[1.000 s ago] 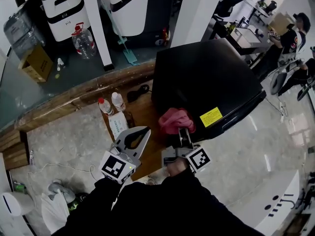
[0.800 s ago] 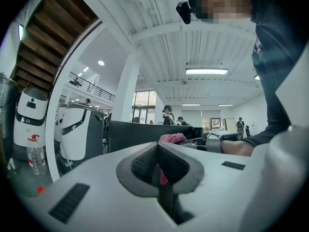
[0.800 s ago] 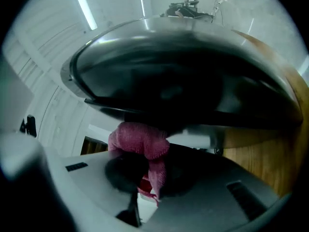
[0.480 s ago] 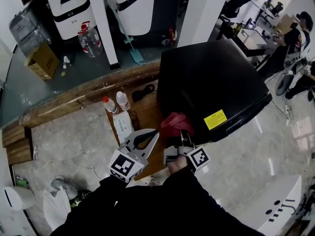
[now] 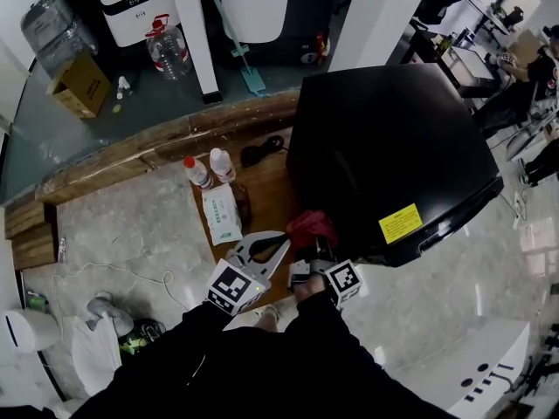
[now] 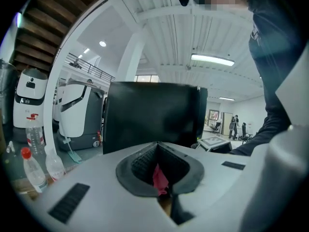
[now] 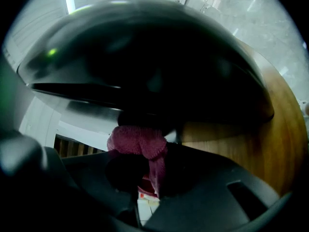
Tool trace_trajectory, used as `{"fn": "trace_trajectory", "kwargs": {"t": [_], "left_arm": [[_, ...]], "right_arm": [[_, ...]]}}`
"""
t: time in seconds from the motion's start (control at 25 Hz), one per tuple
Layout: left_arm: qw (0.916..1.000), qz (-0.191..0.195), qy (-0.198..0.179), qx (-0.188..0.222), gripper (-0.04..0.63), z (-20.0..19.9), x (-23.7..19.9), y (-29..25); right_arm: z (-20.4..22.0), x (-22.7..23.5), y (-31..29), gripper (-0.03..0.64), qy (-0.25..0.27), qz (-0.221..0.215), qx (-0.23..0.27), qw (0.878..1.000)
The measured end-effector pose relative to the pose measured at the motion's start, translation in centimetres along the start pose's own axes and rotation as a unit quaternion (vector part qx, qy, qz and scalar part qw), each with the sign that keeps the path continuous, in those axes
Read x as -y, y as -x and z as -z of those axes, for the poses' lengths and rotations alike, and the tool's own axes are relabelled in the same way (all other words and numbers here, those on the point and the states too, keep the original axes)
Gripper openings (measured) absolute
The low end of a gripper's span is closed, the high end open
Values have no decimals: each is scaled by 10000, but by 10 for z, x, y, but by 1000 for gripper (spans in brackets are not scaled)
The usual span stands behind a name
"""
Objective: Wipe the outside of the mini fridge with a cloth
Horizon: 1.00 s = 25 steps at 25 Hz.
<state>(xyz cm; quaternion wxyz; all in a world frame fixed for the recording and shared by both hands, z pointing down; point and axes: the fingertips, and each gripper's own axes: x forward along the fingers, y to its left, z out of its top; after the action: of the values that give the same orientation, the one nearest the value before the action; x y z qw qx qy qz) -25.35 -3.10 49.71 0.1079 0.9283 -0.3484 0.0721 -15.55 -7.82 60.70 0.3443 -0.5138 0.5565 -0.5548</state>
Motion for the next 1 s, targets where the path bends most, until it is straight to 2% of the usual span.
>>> {"fn": "trace_trajectory", "kwargs": {"t": [0.24, 0.48, 0.84, 1.0], "left_arm": [[9982, 45, 246, -546, 5, 69, -11, -33], [9953, 53, 537, -808, 6, 115, -14, -38], [9917, 7, 837, -972, 5, 151, -14, -40], [9901, -56, 977, -1009, 5, 167, -17, -38]], "right_arm": [[10, 59, -16, 51, 41, 437, -45, 9990], [20, 100, -27, 51, 118, 869, -55, 9961], [26, 182, -28, 51, 370, 1624, -100, 9860], [24, 208, -29, 51, 677, 1758, -227, 9818]]}}
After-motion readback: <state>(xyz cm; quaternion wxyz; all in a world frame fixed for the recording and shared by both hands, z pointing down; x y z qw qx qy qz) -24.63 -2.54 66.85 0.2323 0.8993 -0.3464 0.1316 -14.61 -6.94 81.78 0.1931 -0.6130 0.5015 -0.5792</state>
